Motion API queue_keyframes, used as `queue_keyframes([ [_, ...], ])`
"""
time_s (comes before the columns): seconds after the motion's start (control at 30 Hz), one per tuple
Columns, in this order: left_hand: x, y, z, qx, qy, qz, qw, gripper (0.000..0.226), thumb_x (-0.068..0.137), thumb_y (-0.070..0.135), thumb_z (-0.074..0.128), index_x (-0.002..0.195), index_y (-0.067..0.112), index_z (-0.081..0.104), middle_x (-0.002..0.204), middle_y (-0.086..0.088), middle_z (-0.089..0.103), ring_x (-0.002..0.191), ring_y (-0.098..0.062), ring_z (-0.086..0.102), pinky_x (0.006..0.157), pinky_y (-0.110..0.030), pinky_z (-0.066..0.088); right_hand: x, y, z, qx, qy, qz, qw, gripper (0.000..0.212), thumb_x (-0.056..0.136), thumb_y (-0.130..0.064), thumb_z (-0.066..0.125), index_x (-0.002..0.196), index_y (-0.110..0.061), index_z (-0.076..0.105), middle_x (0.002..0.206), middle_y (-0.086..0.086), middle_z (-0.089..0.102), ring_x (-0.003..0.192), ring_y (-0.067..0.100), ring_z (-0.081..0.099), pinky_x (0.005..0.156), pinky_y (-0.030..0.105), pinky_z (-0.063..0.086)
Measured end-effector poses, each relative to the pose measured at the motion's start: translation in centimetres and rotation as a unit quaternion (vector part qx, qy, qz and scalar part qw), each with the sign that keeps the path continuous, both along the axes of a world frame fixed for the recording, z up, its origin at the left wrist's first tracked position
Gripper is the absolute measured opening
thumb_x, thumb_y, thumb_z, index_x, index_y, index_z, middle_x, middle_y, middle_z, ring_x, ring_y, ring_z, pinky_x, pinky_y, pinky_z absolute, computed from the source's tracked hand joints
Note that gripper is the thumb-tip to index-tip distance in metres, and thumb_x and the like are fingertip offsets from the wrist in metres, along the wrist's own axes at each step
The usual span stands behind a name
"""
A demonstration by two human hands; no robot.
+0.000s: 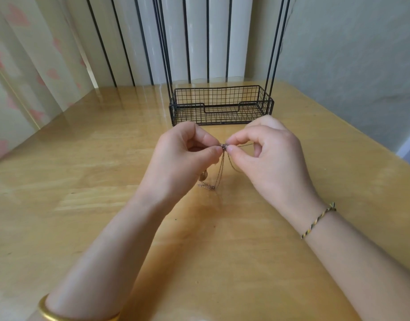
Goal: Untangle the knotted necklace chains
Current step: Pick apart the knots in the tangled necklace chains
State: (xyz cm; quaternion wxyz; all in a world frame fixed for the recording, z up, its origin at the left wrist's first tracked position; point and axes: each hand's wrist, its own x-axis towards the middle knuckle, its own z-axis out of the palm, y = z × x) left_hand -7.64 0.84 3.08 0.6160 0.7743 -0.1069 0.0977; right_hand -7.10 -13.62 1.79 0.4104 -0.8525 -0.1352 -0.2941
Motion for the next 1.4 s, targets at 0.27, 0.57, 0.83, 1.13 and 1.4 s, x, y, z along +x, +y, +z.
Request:
queue_keyframes([
  [0.27, 0.2, 0.1, -0.3, -0.026, 0.025, -0.023, 0.999, 0.007, 0.084, 0.001, 0.066, 0.085, 0.007, 0.064, 0.067, 0.0, 0.067, 0.061, -0.007, 0.062, 0.062, -0.022, 0.051, -0.2, 0.0, -0.2, -0.09, -0.066, -0.032, 0.993, 0.004, 0.076, -0.015, 0.069, 0.074, -0.016, 0.067, 0.084, -0.005, 0.052, 0.072, 0.01, 0.041, 0.061, 0.025, 0.034],
  [0.57, 0.3, 0.0, -0.5, 0.022, 0.014, -0.015, 1.0, 0.012, 0.09, 0.002, 0.059, 0.081, 0.01, 0.063, 0.068, 0.001, 0.066, 0.062, -0.005, 0.062, 0.059, -0.017, 0.049, -0.2, 0.0, 0.0, -0.058, -0.022, -0.013, 0.998, 0.005, 0.079, -0.015, 0.069, 0.076, -0.019, 0.068, 0.085, -0.009, 0.049, 0.064, -0.002, 0.039, 0.06, 0.017, 0.035],
  [0.83, 0.2, -0.2, -0.4, -0.013, 0.047, -0.036, 0.998, 0.011, 0.093, 0.005, 0.054, 0.085, 0.009, 0.059, 0.07, 0.006, 0.064, 0.071, -0.013, 0.069, 0.07, -0.027, 0.053, -0.1, 0.0, 0.4, 0.045, 0.044, 0.031, 0.998, 0.017, 0.076, -0.009, 0.07, 0.069, -0.023, 0.065, 0.082, -0.008, 0.054, 0.061, -0.002, 0.045, 0.06, 0.01, 0.036],
  [1.13, -0.3, -0.1, 0.0, 0.084, -0.047, -0.01, 0.995, 0.009, 0.085, 0.008, 0.068, 0.08, 0.006, 0.061, 0.074, -0.001, 0.067, 0.064, -0.012, 0.069, 0.06, -0.025, 0.052, -0.2, -0.1, 0.5, 0.047, 0.068, 0.033, 0.996, 0.022, 0.076, -0.013, 0.071, 0.065, -0.03, 0.062, 0.082, -0.006, 0.055, 0.061, 0.002, 0.045, 0.06, 0.012, 0.038],
  [1.4, -0.1, -0.1, 0.0, -0.011, 0.018, -0.024, 1.0, 0.012, 0.093, 0.002, 0.052, 0.082, 0.004, 0.053, 0.08, -0.005, 0.064, 0.071, -0.016, 0.072, 0.076, -0.034, 0.056, -0.2, -0.4, 0.8, 0.148, 0.106, 0.091, 0.979, 0.018, 0.079, -0.006, 0.067, 0.068, -0.019, 0.064, 0.069, -0.01, 0.059, 0.061, -0.001, 0.047, 0.06, 0.013, 0.039],
])
